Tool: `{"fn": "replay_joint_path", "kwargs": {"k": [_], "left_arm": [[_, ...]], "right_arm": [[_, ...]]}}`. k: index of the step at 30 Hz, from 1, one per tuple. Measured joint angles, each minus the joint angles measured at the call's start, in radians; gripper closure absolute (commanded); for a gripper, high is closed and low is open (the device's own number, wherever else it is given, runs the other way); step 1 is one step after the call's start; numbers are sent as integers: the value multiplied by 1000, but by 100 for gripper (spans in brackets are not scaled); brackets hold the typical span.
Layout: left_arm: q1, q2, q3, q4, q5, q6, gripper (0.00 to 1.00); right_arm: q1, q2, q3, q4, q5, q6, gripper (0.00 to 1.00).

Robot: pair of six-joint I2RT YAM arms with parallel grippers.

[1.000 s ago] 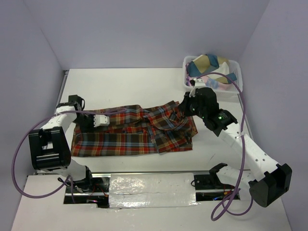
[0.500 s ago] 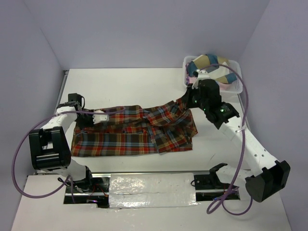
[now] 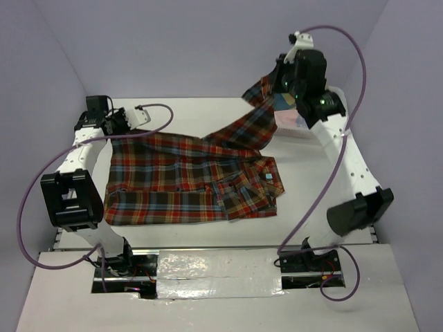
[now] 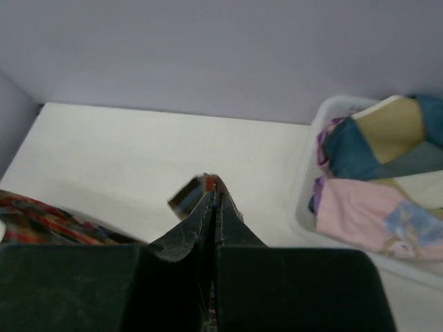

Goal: Fold and stack the long sleeve shirts
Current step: Fold the shirt

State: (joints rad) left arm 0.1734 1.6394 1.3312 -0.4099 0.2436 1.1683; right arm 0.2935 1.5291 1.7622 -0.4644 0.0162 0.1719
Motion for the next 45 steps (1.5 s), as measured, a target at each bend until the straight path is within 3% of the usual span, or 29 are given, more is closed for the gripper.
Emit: {"fn": "replay_joint_path", "kwargs": {"k": [5,8,14,19,26,30,38,39,40,41,42,44,45], "left_arm": [[0,35,102,35,6,-49,100],[0,28,94,39,26,-45,100],[0,-43,-88,-14,63,42,100],[3,-120,-203,-147,68,167,100],[13,-232,-302,-386,26,448,100],[13,-233,-355,-457,-30,558,100],[13,-208,-354,-477,-77,617,100],[13,-205,-354,-476,-78,621,97],[13,-203,-354,-476,-79,626,87],[13,-201,-354,-476,-79,635,69],[13,-201,-354,-475,-80,640,44],[11,-201,-355,-471,-85,639,29],[11,-201,-356,-468,-85,638,17]], "right_arm": [[-32,193,363,-69,37,-14,100],[-31,195,384,-91,41,-19,100],[16,69,141,-80,90,-79,100],[145,-74,-102,-98,132,-167,100],[266,-315,-419,-185,98,-186,100],[278,-383,-490,-234,62,-190,100],[278,-405,-507,-326,-34,-223,100],[278,-405,-508,-332,-54,-225,100],[279,-405,-510,-336,-72,-226,100],[279,-404,-513,-339,-98,-226,100],[280,-404,-519,-340,-125,-226,98],[286,-404,-538,-338,-175,-225,97],[293,-403,-551,-337,-198,-222,97]]}}
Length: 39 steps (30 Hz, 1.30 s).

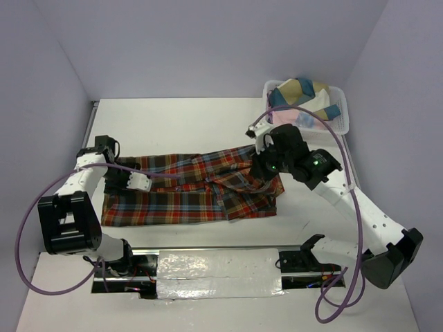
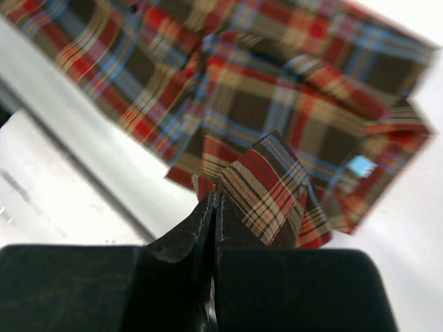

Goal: Fold and stack the long sleeve shirts
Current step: Fold the shirt

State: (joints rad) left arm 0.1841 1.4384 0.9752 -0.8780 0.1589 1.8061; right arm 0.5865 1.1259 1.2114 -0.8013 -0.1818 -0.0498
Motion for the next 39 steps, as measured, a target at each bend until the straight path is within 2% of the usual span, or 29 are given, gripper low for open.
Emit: {"fn": "replay_joint_path", "kwargs": {"k": [1,2,4,7,11,12,14,15,17,18,19,22,23,24,26,28,29,30,32,33,34,35,39], "left_arm": [[0,0,0,2,5,-1,15],[0,0,0,5,12,-15,1],[0,6,24,-6,42,-68,1],[-11,42,167,-23,140,-196,1],[-85,61,409,28,334,-509,2],[-118,55,436,56,378,-596,4],[-203,36,446,123,460,-774,6],[-247,28,433,151,504,-859,8],[-316,20,380,208,576,-1008,10],[-333,20,348,232,599,-1069,10],[-338,22,320,253,607,-1116,10],[-338,33,264,275,607,-1197,11],[-337,36,256,278,605,-1210,11],[-341,37,251,281,604,-1217,11],[-358,37,248,287,603,-1230,12],[-388,37,245,299,596,-1231,13],[-404,37,243,303,594,-1231,15],[-420,36,238,304,591,-1230,16],[-453,34,222,303,579,-1228,18],[-467,32,213,302,575,-1225,18],[-481,30,201,301,570,-1215,18],[-493,27,187,296,565,-1210,18],[-521,24,164,286,549,-1209,18]], "right_arm": [[12,2,-14,2,-18,3,98],[27,5,-29,8,-31,8,99],[68,18,-62,22,-50,29,100],[106,58,-103,60,-58,86,100],[111,102,-150,143,7,208,98],[111,107,-166,175,34,243,86],[114,109,-205,253,65,292,76],[122,109,-229,296,73,295,68],[171,123,-260,352,90,284,57],[216,138,-264,364,101,260,47],[253,153,-263,369,108,234,45],[376,224,-246,352,109,155,28],[390,232,-243,335,108,127,23],[392,231,-240,321,107,102,14],[388,218,-216,290,110,68,7],[376,190,-188,291,111,53,7],[366,167,-181,298,107,52,32],[343,137,-181,307,80,49,54],[259,90,-193,333,13,69,90],[196,82,-201,344,-11,78,90],[134,93,-205,348,-36,93,86],[79,117,-206,346,-48,101,70],[21,327,-203,333,-61,114,48]]}}
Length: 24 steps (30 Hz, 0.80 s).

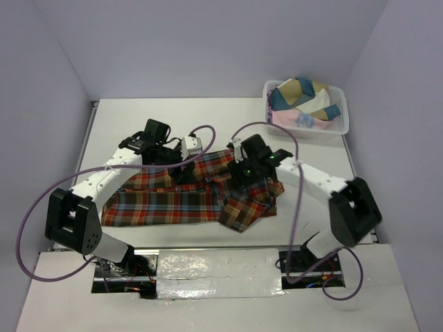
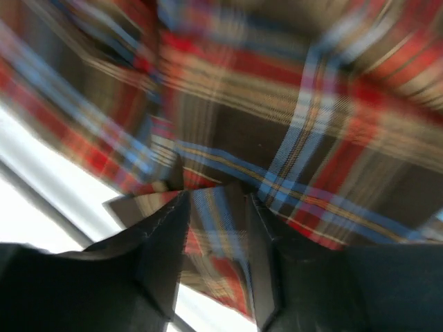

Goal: Fold and stack the long sleeve shirts
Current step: Fold the shirt

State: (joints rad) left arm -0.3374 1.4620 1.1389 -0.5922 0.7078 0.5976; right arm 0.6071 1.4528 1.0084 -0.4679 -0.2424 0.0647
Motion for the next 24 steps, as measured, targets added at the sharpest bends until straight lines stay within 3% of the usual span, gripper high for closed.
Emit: {"fn": "replay_joint_path", "kwargs": {"k": [2,4,11,17,18,21,24], "left_arm": [[0,-3,0,2,-12,0,18],[1,-13,0,2,-24,0,18],[2,-61,-18,4,-34,2,18],[2,-63,-33,10,-34,3,19],[2,-63,-33,11,-34,5,19],[2,-63,-33,9,-34,13,20],[-4,-63,-33,7,-35,34,21]], "right_arm": [[2,102,1,-26,-8,7,38],[2,156,1,-54,-1,19,35],[2,159,1,-56,26,35,32],[2,159,-5,-54,-39,14,66],[2,159,-9,-52,-56,14,82],[2,159,-15,-60,-77,15,100],[2,155,-15,-68,-83,19,100]]}}
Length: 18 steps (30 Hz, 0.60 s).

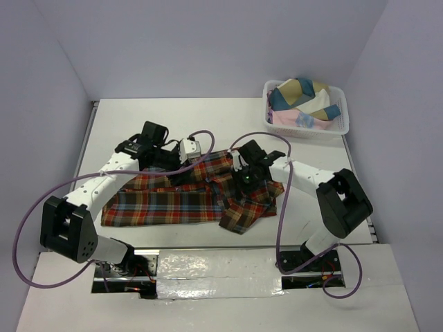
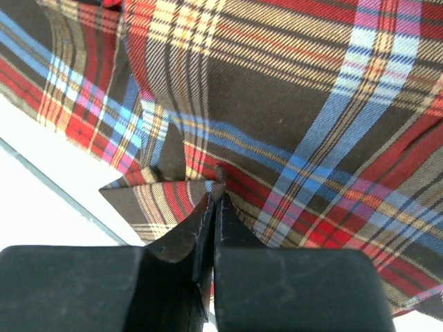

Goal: Fold and stack the long sleeve shirts
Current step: Fold the shirt

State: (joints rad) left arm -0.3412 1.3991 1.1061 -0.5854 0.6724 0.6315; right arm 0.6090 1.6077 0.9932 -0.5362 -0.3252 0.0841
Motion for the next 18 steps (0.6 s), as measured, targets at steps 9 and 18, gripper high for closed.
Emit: {"fn": "replay_joint_path", "kwargs": {"k": [9,18], "left_arm": [[-131,72,101,-50,32,46,13],[-280,262,282,20,173,-73,1]], "right_arm": [[1,-364,-46,3,19,8,100],[5,-574,-160,95,12,6,100]]}}
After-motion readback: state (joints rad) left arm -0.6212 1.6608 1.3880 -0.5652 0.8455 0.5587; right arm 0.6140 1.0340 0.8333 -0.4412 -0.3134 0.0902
